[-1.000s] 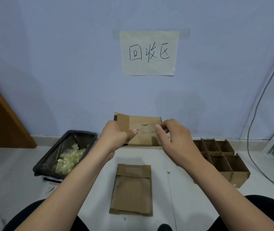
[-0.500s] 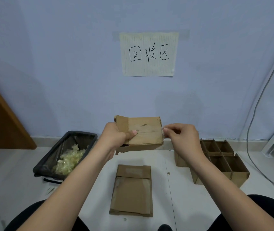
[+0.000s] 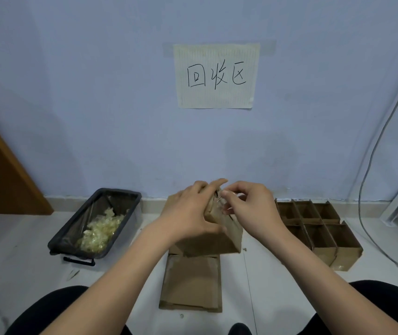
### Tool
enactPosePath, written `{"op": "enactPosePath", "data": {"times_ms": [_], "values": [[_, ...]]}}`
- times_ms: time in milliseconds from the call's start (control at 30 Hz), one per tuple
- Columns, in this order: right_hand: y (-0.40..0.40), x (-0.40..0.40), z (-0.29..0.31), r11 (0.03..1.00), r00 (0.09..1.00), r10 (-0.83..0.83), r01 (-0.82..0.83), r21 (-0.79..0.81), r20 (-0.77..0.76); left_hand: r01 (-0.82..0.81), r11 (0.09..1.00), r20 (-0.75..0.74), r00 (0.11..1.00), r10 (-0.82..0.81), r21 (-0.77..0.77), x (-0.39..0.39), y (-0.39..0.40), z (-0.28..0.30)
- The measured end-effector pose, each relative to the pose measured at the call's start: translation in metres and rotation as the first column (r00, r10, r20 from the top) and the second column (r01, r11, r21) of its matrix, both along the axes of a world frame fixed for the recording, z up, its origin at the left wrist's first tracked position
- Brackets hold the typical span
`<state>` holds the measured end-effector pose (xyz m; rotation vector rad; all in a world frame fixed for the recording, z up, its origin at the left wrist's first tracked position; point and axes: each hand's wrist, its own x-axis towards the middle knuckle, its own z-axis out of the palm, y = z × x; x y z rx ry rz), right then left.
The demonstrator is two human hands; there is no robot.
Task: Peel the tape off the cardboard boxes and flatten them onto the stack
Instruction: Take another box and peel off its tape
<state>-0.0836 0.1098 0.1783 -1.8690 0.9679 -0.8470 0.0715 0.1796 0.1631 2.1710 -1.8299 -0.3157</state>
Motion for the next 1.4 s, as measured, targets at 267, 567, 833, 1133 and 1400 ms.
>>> {"op": "enactPosePath", "data": {"times_ms": [267, 567, 833, 1133, 1400], "values": [[-0.01, -0.005, 0.003, 0.96, 0.972, -0.099, 0.037, 0.277, 0.212, -0.116, 0.988, -0.216, 0.972, 0.093, -0.097, 0.008, 0.004, 0.009], [-0.021, -0.018, 0.013, 0.827, 0.816, -0.179, -0.178, 0.533, 0.55, -0.116, 0.979, -0.333, 0.941, 0.055, -0.167, 0.009, 0.009, 0.018], [-0.018, -0.013, 0.012, 0.991, 0.995, -0.008, 0.021, -0.135, 0.095, 0.016, 0.994, -0.292, 0.955, -0.048, -0.11, -0.002, 0.013, 0.016], [-0.009, -0.004, 0.003, 0.947, 0.939, 0.12, -0.206, -0.248, -0.323, -0.039, 0.996, -0.251, 0.968, 0.017, -0.08, 0.004, 0.011, 0.015], [-0.024, -0.012, 0.006, 0.933, 0.885, 0.1, -0.243, -0.267, -0.455, -0.014, 0.999, -0.203, 0.979, 0.006, -0.041, 0.008, 0.014, 0.014]]}}
